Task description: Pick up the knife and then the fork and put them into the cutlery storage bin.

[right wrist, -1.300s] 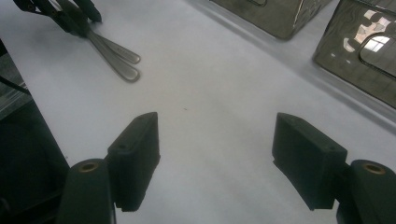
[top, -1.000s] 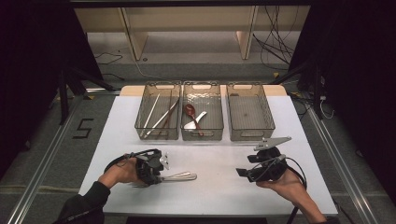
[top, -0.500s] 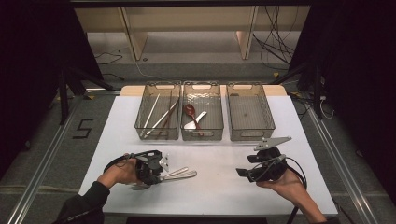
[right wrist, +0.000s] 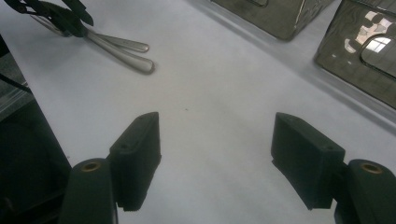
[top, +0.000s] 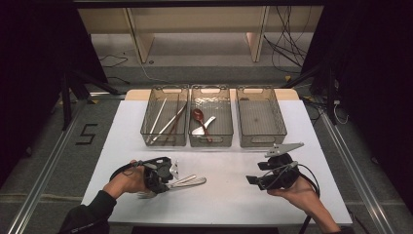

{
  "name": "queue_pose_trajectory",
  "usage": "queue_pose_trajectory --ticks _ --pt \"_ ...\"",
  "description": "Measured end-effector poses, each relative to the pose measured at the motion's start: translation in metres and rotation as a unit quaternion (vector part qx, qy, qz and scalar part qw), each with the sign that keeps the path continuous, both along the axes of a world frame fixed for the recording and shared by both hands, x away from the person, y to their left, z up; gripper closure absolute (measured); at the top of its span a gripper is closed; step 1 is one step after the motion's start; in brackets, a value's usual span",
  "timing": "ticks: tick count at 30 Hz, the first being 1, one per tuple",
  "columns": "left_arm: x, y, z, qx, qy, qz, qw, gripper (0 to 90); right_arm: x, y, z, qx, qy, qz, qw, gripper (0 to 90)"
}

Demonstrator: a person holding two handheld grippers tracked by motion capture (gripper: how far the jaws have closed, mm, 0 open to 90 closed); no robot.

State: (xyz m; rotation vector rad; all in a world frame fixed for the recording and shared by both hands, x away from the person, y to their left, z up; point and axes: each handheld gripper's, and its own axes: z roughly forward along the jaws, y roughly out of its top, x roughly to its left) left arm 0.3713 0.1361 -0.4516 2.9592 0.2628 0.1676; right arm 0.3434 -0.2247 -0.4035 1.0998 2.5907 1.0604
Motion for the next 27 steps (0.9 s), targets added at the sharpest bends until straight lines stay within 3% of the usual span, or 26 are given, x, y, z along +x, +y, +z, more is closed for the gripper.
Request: queue_pose_trajectory --ticks 9,15,16,18,27 --pt "-0.0030 -0.0029 0.0053 -0.012 -0.013 0.001 0.9998 71.9 -0.0001 -0.0002 0.0006 0.001 0.000 0.000 1.0000 34.0" --pt "-0.0028 -0.0051 0.0064 -0.014 -0.001 0.013 0.9998 72.2 0.0000 -0.0005 0.0007 0.001 0.000 -0.001 1.0000 34.0" --pt "-0.0030 -0.0054 0.0057 -0.011 -0.007 0.011 0.9999 72.2 -0.0001 -0.0005 0.0007 0.001 0.000 -0.001 1.0000 34.1" --pt "-0.0011 -0.0049 0.0045 -0.013 0.007 0.015 0.9998 72.1 -0.0002 -0.0003 0.0008 0.002 0.000 -0.001 1.0000 34.0" --pt "-0.0003 -0.0102 -0.0009 -0.010 -0.004 0.020 0.9997 70.5 0.0000 0.0004 0.0004 0.001 0.001 0.000 1.0000 34.1"
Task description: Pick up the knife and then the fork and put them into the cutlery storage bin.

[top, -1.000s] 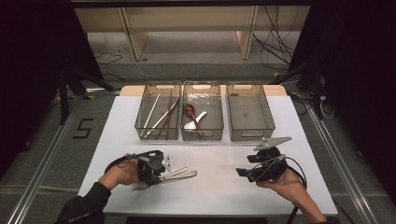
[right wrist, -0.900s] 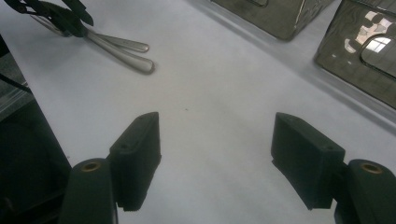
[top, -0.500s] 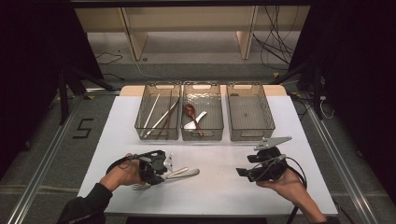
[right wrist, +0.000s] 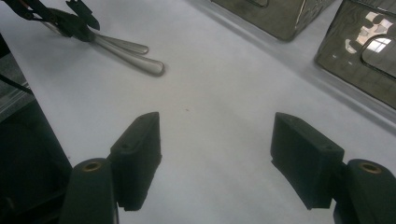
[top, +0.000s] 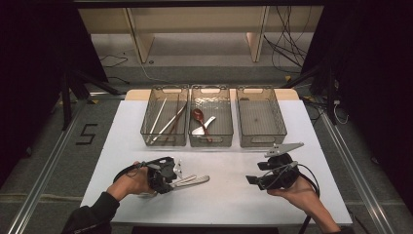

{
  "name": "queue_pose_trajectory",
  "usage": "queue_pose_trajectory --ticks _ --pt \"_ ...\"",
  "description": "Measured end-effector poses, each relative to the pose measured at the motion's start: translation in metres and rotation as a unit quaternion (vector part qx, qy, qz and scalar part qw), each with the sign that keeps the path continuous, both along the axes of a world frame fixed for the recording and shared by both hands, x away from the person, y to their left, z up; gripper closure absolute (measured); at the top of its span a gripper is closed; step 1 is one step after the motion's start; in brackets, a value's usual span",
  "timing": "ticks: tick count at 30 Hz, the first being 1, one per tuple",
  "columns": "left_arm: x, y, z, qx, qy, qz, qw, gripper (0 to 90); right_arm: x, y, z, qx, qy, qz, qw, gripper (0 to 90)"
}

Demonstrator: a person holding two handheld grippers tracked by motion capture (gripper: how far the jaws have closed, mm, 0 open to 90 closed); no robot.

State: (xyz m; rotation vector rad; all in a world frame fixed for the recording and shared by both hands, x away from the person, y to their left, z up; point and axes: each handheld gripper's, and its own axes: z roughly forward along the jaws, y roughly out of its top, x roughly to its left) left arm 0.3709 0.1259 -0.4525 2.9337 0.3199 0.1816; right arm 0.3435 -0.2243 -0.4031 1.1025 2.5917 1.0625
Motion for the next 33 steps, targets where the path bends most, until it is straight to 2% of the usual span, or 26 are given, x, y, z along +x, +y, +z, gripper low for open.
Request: queue_pose_trajectory --ticks 3,5,8,9,10,11,13,14,15,17,21,25,30,33 --pt "0.000 -0.004 -0.003 0.002 -0.006 0.006 1.0000 68.5 0.000 0.000 0.000 -0.001 0.000 0.000 1.0000 34.1" --pt "0.001 -0.006 -0.004 0.014 -0.006 0.000 0.9999 68.5 0.000 0.000 0.000 -0.001 0.002 0.001 1.0000 34.1" --pt "0.001 -0.008 -0.007 0.002 -0.003 0.005 1.0000 66.0 0.000 0.000 0.000 -0.001 0.001 0.001 1.0000 34.1" --pt "0.001 -0.010 -0.007 0.009 -0.006 0.000 0.9999 66.4 0.000 0.000 0.000 -0.001 0.001 0.000 1.0000 34.1" --pt "0.001 -0.012 -0.006 0.006 -0.008 -0.007 0.9999 66.5 0.000 0.000 0.000 -0.002 0.001 0.001 1.0000 34.1" --pt "0.001 -0.013 -0.006 -0.007 -0.005 -0.003 1.0000 66.5 0.000 0.000 0.000 -0.002 0.004 0.000 1.0000 34.1" --pt "0.000 -0.017 -0.007 -0.008 -0.009 -0.009 0.9999 69.1 0.000 0.001 -0.001 -0.003 0.004 0.001 1.0000 34.1" --pt "0.000 -0.019 -0.007 0.002 -0.017 -0.017 0.9997 69.9 0.000 0.001 0.000 -0.003 0.005 0.001 1.0000 34.1" --pt "0.001 -0.019 -0.006 0.002 -0.018 -0.015 0.9997 73.4 0.000 0.001 0.000 -0.003 0.005 0.001 1.0000 34.1" --pt "0.002 -0.019 -0.006 -0.001 -0.010 -0.013 0.9999 77.6 0.000 0.000 0.000 -0.003 0.004 0.000 1.0000 34.1" --pt "0.002 -0.020 -0.005 0.000 -0.007 -0.013 0.9999 78.6 0.000 0.000 -0.001 -0.003 0.004 0.000 1.0000 34.1" --pt "0.002 -0.019 -0.002 -0.009 0.000 -0.006 0.9999 79.1 0.000 0.000 -0.001 -0.003 0.001 0.001 1.0000 34.1" --pt "0.002 -0.018 0.003 -0.019 -0.003 -0.006 0.9998 79.3 0.000 0.000 0.000 -0.003 0.002 0.001 1.0000 34.2" --pt "0.002 -0.018 0.007 -0.032 -0.006 0.004 0.9995 79.3 0.000 0.000 0.000 -0.003 0.002 0.001 1.0000 34.2"
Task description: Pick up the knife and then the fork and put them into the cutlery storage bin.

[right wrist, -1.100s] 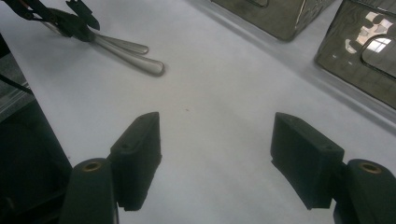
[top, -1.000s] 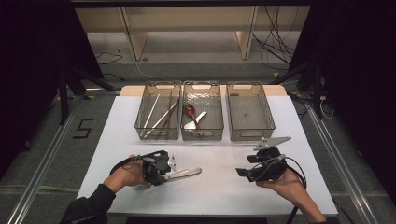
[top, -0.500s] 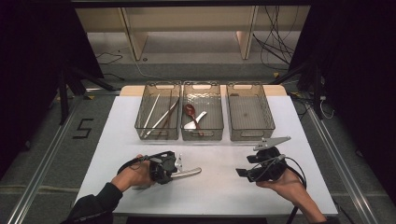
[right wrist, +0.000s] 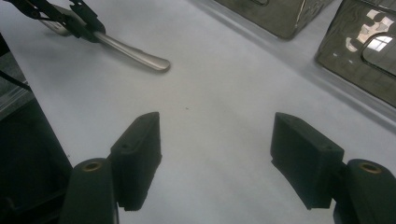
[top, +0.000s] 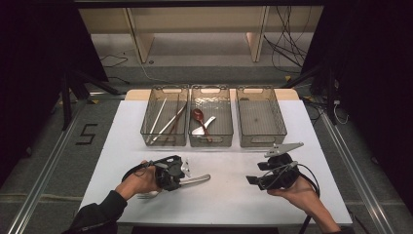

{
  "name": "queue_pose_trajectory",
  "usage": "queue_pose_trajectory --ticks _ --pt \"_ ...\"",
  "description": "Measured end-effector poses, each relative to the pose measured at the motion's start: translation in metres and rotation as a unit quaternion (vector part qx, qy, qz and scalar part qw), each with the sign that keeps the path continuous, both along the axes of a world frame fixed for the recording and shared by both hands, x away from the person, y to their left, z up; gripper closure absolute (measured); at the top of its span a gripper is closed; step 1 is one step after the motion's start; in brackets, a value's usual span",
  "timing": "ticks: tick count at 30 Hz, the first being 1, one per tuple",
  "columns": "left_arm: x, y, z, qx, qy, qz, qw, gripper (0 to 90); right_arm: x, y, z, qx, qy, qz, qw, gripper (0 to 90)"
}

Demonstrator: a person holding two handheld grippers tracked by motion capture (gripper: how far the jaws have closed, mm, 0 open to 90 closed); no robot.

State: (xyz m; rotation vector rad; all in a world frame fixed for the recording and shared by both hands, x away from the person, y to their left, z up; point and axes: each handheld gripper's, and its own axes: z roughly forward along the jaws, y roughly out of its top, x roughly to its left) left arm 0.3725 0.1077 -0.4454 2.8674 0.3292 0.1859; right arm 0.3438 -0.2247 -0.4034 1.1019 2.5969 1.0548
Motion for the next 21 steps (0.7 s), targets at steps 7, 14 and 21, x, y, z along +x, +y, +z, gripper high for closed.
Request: queue_pose_trajectory --ticks 7,14,21 --pt "-0.001 0.001 0.011 -0.030 0.011 0.014 0.9994 79.4 0.000 0.000 0.001 0.004 -0.002 0.000 1.0000 34.2" --pt "-0.010 -0.008 0.020 -0.049 0.025 -0.002 0.9985 79.4 -0.004 0.009 0.003 0.012 -0.009 0.022 0.9996 33.5" --pt "-0.020 -0.020 0.025 -0.061 0.033 -0.012 0.9975 79.4 -0.013 0.037 0.006 0.009 -0.028 0.075 0.9968 33.0"
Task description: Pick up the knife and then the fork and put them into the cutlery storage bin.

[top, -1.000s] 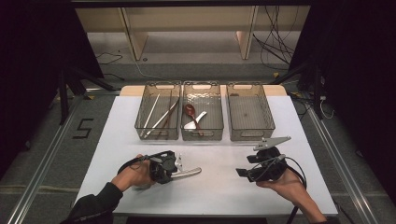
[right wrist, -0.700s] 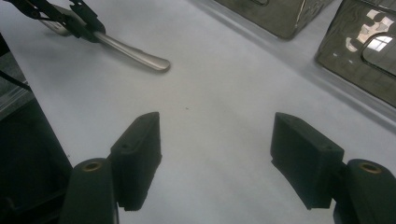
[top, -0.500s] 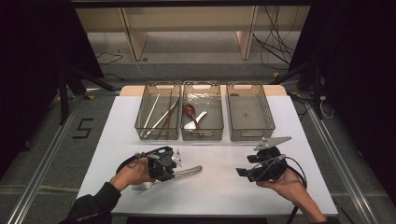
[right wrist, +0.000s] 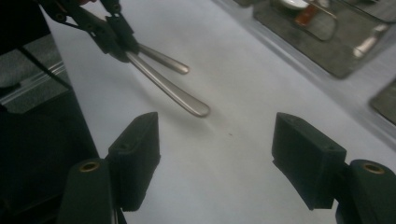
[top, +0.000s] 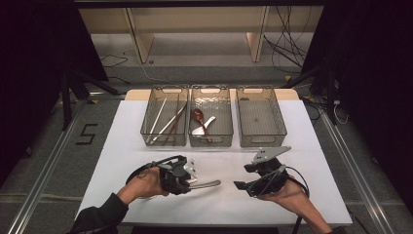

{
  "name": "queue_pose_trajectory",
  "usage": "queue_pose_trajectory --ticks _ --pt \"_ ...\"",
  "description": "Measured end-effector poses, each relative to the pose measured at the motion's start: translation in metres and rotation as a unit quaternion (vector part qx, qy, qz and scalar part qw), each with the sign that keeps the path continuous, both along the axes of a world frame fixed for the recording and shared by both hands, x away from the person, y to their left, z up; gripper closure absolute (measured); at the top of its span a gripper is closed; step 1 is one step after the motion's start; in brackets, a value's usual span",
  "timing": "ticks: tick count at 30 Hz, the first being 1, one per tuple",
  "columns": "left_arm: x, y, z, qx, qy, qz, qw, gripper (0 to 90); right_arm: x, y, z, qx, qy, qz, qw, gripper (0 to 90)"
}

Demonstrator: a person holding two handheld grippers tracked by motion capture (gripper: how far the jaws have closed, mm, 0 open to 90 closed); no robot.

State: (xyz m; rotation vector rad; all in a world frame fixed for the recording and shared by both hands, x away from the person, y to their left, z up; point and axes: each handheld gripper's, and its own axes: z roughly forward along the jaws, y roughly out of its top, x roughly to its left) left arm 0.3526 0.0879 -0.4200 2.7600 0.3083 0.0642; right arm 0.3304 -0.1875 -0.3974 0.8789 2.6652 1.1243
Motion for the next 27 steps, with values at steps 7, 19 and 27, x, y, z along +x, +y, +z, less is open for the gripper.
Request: queue_pose_trajectory --ticks 7,19,27 --pt "-0.006 -0.007 0.008 -0.024 0.014 -0.011 0.9996 79.4 -0.009 0.031 -0.009 -0.022 -0.010 0.063 0.9977 32.8" --pt "-0.010 -0.015 0.011 -0.044 0.038 -0.022 0.9981 79.4 -0.016 0.054 -0.019 -0.060 -0.040 0.111 0.9912 34.5" --pt "-0.014 -0.021 0.013 -0.046 0.044 -0.034 0.9974 79.4 -0.019 0.065 -0.028 -0.093 -0.056 0.134 0.9851 42.9"
